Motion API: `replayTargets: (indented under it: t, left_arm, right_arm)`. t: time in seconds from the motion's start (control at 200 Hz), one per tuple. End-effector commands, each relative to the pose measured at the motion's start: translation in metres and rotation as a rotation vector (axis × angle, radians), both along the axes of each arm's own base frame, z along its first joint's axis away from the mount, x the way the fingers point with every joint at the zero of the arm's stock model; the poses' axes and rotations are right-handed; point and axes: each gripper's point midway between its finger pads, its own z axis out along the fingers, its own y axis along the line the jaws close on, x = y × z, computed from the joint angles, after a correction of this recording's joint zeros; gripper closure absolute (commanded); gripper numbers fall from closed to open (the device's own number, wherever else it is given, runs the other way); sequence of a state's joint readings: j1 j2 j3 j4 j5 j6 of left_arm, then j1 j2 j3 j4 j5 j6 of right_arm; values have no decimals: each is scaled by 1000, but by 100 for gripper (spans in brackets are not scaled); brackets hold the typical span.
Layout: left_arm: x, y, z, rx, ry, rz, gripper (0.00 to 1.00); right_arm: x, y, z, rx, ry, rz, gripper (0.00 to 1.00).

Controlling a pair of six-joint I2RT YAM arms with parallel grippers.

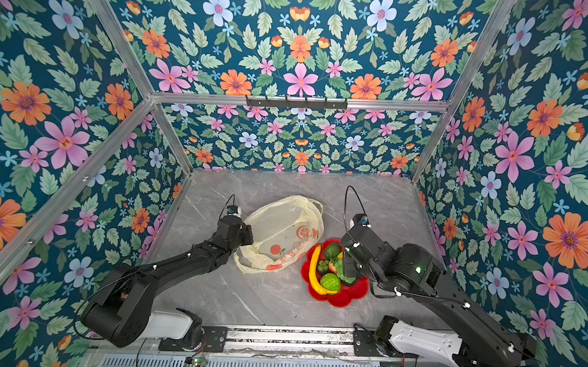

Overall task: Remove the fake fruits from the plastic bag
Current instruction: 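Lift the green grapes out of the bag and carry them over the plate, then lower the green grapes onto the plate and open the right gripper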

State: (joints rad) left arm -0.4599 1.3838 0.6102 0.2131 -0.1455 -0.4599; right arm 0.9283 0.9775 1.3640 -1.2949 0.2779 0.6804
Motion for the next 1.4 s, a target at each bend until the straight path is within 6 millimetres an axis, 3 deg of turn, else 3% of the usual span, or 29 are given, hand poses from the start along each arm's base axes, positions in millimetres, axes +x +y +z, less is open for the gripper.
replayTargets:
  t: [0.0, 0.215, 0.415, 0.58, 0.82, 1.105, 1.395]
  left_arm:
    - [3, 2, 1, 25, -8, 5, 100]
    - [4, 3, -2, 33, 0, 8, 100]
    - [4, 3, -3, 37, 0, 12, 100]
    - [5, 3, -3, 39, 1, 12, 100]
    - [4, 2, -4, 35, 4, 6, 100]
    - [5, 2, -2, 35, -1, 7, 100]
    - [4, 2, -2, 33, 0, 4, 100]
  right_arm:
    - [-12, 1, -4, 41, 47, 14, 100]
    - [-27, -7, -18, 35, 110, 18, 100]
    - [-29, -6, -41, 9, 160, 2, 100]
    - [-22, -3, -59, 2, 179, -63, 100]
    - [-12, -34, -83, -58, 207, -237, 100]
    - [-1, -53, -105, -101, 215, -351, 100]
    - [33, -59, -128, -74, 200, -418, 100]
